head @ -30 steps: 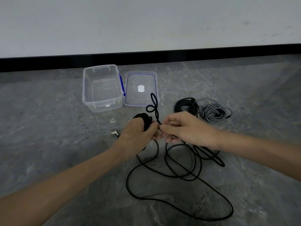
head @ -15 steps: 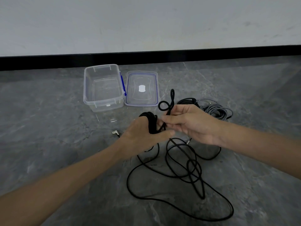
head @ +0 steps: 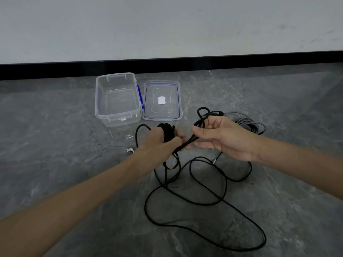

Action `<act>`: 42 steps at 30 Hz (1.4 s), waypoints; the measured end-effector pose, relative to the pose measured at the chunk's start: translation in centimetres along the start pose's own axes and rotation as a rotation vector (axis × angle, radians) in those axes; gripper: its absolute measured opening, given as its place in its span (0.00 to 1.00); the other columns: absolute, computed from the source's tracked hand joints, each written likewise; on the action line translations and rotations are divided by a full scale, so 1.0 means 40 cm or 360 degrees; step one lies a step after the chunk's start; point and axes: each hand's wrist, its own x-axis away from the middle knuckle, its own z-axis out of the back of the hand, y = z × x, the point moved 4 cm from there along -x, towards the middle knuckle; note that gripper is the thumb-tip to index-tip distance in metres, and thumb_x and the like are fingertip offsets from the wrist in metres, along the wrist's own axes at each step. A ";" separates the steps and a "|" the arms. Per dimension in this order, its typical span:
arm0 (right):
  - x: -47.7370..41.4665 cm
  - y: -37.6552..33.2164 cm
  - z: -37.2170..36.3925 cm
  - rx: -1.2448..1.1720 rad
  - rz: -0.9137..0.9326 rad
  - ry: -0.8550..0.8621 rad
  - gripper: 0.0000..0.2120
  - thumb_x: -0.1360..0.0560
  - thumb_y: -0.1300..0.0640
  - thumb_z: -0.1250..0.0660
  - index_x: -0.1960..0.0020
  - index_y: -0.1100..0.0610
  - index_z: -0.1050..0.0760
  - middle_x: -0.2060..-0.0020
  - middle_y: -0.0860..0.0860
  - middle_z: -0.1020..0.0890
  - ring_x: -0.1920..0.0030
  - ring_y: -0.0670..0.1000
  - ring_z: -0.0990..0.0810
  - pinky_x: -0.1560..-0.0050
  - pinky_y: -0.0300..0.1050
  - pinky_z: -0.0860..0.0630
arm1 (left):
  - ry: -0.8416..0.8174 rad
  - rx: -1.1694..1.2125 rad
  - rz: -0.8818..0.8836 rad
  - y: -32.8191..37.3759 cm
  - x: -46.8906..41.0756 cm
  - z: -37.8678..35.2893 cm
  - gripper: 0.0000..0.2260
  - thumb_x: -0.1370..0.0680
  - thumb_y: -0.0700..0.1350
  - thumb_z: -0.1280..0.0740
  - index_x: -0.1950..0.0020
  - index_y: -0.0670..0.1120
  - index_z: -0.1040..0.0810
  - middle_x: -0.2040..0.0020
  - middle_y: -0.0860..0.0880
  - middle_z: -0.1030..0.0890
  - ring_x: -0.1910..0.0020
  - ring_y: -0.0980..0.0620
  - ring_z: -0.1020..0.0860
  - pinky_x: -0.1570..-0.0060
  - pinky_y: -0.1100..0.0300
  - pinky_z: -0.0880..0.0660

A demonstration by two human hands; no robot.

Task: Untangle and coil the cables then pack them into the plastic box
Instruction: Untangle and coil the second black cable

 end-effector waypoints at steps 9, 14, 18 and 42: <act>0.012 -0.025 -0.004 0.0514 0.0186 0.0034 0.09 0.28 0.57 0.29 0.59 0.61 0.28 0.67 0.57 0.19 0.71 0.48 0.22 0.68 0.37 0.23 | 0.0057 0.0297 0.0028 -0.002 0.002 0.020 0.05 0.19 0.39 0.37 0.51 0.43 0.22 0.63 0.54 0.16 0.61 0.56 0.22 0.49 0.59 0.24; 0.008 -0.036 0.009 0.0528 0.0161 0.0100 0.11 0.29 0.51 0.30 0.61 0.58 0.26 0.71 0.52 0.21 0.75 0.47 0.27 0.73 0.37 0.29 | -0.0092 -0.0066 -0.0095 0.010 0.011 0.014 0.04 0.26 0.45 0.27 0.56 0.47 0.21 0.69 0.59 0.22 0.66 0.64 0.24 0.61 0.72 0.27; 0.001 -0.052 0.016 0.0583 0.0174 0.0058 0.16 0.29 0.46 0.33 0.60 0.60 0.23 0.77 0.50 0.31 0.73 0.48 0.34 0.69 0.40 0.36 | -0.0113 -0.0081 -0.0091 0.011 0.005 -0.004 0.07 0.28 0.45 0.25 0.54 0.49 0.20 0.65 0.56 0.20 0.61 0.62 0.21 0.55 0.68 0.24; 0.065 0.011 0.049 0.0487 -0.1097 -0.1219 0.19 0.19 0.51 0.45 0.48 0.63 0.22 0.78 0.43 0.42 0.81 0.38 0.44 0.82 0.29 0.44 | 0.0521 -0.0130 0.0038 0.007 -0.002 0.033 0.04 0.25 0.47 0.29 0.60 0.53 0.19 0.60 0.51 0.17 0.56 0.52 0.19 0.51 0.55 0.22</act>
